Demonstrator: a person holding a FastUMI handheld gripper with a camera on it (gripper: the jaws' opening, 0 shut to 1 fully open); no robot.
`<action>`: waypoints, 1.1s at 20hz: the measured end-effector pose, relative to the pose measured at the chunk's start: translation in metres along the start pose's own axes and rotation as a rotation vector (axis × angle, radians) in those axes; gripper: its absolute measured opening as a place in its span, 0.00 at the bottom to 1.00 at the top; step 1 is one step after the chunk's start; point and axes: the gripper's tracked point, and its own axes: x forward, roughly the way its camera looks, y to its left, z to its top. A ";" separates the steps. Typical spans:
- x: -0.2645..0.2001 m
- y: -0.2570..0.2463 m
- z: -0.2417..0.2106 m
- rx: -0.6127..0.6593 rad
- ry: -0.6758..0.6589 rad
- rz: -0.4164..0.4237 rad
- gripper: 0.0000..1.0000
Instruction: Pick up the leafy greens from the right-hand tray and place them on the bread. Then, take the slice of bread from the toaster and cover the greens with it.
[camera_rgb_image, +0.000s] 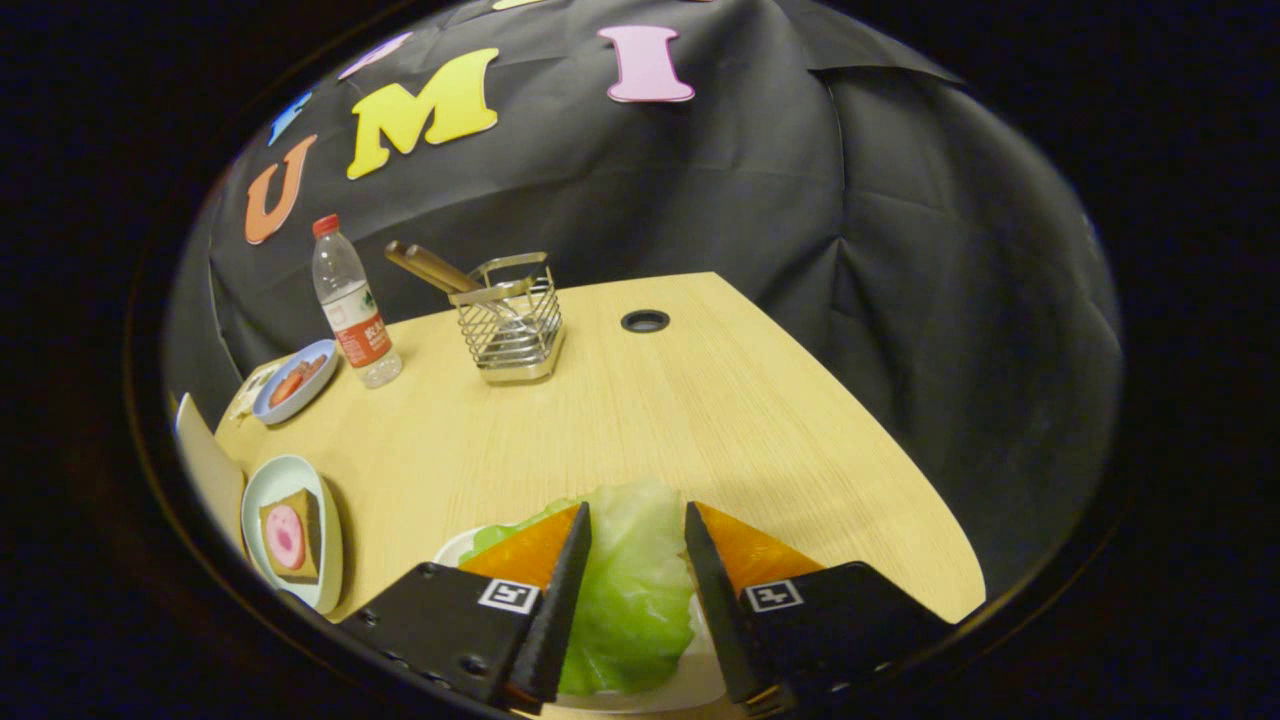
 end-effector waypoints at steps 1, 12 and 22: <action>0.002 0.000 -0.001 -0.009 0.006 -0.004 0.55; -0.040 0.009 0.010 -0.023 -0.050 -0.061 0.01; -0.137 0.069 0.042 -0.112 -0.193 -0.062 0.00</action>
